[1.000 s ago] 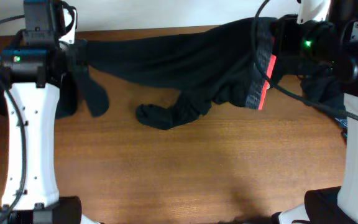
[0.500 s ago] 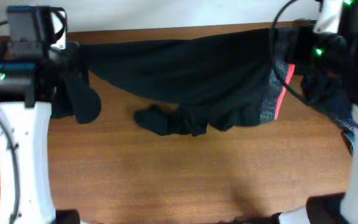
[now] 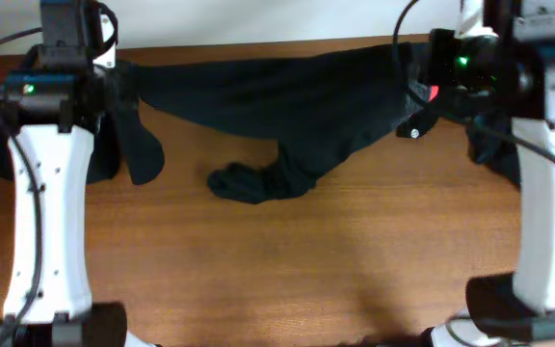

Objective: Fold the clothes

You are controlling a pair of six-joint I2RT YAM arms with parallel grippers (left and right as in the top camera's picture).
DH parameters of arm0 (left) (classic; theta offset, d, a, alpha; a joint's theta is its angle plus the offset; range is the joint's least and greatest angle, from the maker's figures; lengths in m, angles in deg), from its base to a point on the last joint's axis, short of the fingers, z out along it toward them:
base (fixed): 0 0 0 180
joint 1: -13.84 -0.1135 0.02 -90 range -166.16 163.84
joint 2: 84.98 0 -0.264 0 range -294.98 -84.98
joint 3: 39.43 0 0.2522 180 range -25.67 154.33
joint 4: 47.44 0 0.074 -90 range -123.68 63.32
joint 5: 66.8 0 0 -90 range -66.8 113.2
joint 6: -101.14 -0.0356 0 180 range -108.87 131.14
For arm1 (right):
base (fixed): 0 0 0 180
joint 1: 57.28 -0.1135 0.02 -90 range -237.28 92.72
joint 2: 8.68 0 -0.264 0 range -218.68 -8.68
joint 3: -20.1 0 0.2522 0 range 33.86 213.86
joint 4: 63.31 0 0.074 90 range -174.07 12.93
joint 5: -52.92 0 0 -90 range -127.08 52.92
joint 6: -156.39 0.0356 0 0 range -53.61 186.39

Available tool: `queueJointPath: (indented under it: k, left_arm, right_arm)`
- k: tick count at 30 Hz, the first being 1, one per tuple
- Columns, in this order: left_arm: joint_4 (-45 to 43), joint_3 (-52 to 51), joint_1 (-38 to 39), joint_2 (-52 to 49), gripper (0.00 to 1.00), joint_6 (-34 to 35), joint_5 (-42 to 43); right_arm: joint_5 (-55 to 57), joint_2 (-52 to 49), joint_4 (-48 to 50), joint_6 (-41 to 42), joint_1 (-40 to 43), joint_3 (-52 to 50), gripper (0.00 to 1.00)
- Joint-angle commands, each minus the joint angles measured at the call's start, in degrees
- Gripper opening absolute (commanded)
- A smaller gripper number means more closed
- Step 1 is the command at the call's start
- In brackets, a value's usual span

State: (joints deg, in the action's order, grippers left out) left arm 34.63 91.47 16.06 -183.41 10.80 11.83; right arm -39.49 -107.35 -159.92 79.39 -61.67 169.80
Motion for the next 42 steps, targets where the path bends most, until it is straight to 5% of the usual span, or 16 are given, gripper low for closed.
queueJointPath:
  k: [1, 11, 23, 33, 42]
  left_arm:
    - [2.1, 1.7, -0.2, 9.3, 0.01, 0.8, -0.4]
    - [6.8, 1.7, -0.2, 25.9, 0.01, 1.7, -0.2]
    - [9.9, 1.7, -0.2, 30.2, 0.0, 2.3, 0.0]
    - [11.1, 1.7, -0.2, 18.9, 0.01, 2.8, 0.0]
    - [6.6, 1.7, -0.2, 2.1, 0.01, 3.8, 0.0]
  right_arm:
    - [-1.0, 7.5, -1.3, -0.7, 0.2, 2.2, 0.04]
    - [-3.4, 22.3, -7.0, -2.0, 0.2, 2.2, 0.04]
    - [-2.7, 28.6, -10.4, -2.2, 0.2, 2.1, 0.04]
    - [0.4, 21.5, -13.7, -2.3, 0.3, 1.1, 0.04]
    - [2.1, 4.9, -11.7, -3.3, 0.3, 1.1, 0.04]
